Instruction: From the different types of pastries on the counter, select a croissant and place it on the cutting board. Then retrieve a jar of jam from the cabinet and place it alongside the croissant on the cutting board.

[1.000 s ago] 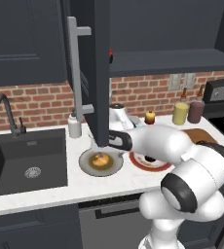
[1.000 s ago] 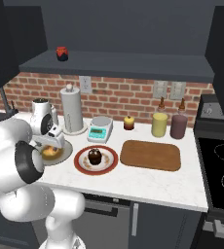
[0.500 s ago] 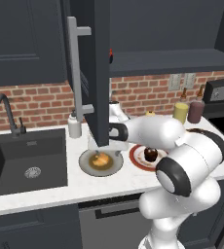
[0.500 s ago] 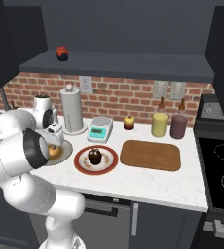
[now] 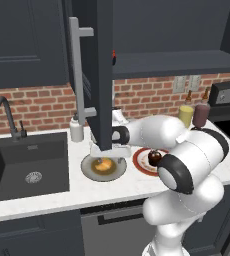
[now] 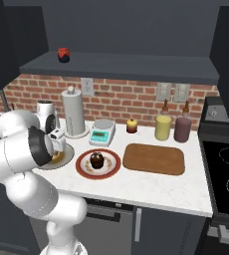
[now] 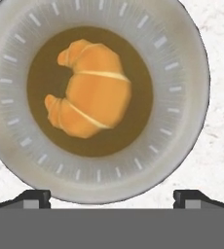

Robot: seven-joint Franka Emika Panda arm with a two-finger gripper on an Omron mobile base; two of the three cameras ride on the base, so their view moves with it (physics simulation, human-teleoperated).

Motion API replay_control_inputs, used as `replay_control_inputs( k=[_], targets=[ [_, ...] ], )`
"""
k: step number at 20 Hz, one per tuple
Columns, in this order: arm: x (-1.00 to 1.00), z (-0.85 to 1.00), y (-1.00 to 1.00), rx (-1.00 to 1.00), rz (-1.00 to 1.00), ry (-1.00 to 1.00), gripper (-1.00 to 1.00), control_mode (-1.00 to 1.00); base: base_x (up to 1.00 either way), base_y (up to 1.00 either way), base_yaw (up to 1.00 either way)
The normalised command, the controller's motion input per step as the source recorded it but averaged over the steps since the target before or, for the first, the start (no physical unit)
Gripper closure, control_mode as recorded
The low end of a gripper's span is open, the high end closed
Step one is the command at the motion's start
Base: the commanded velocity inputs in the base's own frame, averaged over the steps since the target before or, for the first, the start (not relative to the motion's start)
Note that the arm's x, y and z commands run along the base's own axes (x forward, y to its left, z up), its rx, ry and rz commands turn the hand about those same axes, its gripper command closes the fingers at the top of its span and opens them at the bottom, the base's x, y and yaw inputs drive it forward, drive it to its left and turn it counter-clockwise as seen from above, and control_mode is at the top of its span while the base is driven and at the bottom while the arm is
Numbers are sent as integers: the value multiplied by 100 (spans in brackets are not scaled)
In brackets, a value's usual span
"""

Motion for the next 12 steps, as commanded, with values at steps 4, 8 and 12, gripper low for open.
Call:
replay_control_inputs(
  k=[4, 8, 12],
  targets=[
    [0, -6, 0, 0, 0, 0, -100, -100, 0, 0, 0],
    [1, -9, 0, 0, 0, -2, -100, -100, 0, 0, 0],
    [6, -6, 0, -1, 0, -7, -100, -100, 0, 0, 0]
  ],
)
